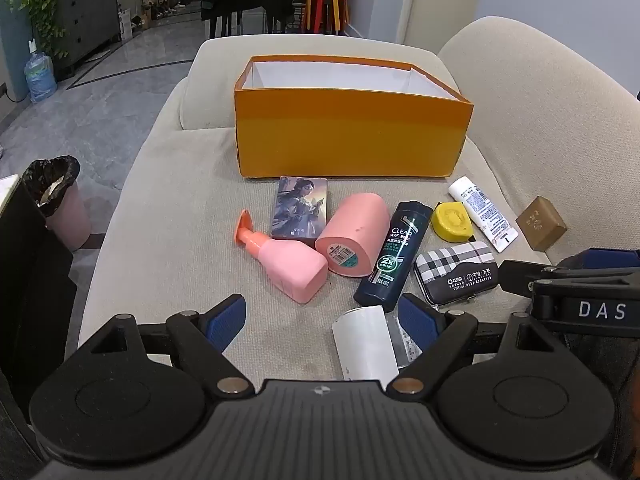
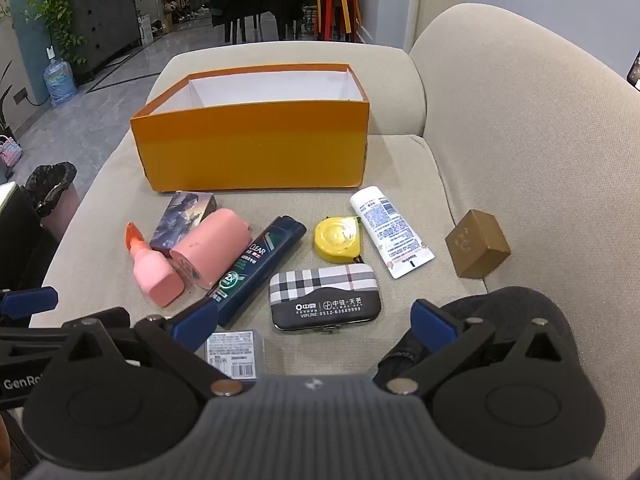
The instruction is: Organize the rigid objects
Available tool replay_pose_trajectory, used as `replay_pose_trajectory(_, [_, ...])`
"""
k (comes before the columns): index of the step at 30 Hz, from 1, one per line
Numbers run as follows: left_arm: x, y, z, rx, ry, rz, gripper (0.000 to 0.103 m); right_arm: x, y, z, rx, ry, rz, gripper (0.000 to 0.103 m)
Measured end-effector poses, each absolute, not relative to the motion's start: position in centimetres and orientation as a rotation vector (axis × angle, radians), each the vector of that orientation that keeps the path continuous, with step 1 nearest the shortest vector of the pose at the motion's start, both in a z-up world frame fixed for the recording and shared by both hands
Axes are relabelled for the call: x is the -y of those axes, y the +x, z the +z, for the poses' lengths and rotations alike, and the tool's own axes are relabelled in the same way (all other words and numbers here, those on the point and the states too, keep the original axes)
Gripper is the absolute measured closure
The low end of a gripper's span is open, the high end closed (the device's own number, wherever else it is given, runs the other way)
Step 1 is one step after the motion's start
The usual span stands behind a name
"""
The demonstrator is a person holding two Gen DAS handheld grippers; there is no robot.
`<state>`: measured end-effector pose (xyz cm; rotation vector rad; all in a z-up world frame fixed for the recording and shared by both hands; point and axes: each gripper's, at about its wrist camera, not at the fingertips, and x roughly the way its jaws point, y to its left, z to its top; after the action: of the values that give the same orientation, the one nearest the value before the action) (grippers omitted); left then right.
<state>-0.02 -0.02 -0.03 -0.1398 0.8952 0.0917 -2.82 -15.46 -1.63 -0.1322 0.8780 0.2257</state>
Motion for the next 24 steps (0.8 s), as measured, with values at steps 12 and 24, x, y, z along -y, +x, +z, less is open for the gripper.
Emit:
replay_pose_trajectory(12, [-0.7, -0.2, 0.4, -0.897, -0.137, 0.093, 0.003, 15.4, -2.9, -1.7, -0.879, -0.133, 0.224, 0.002])
replay_pose_trajectory(24, [-0.9, -0.2, 0.4, -0.899, -0.138, 0.093, 0.003, 15.3, -2.8, -1.7, -0.884, -0.137, 0.222, 0.002])
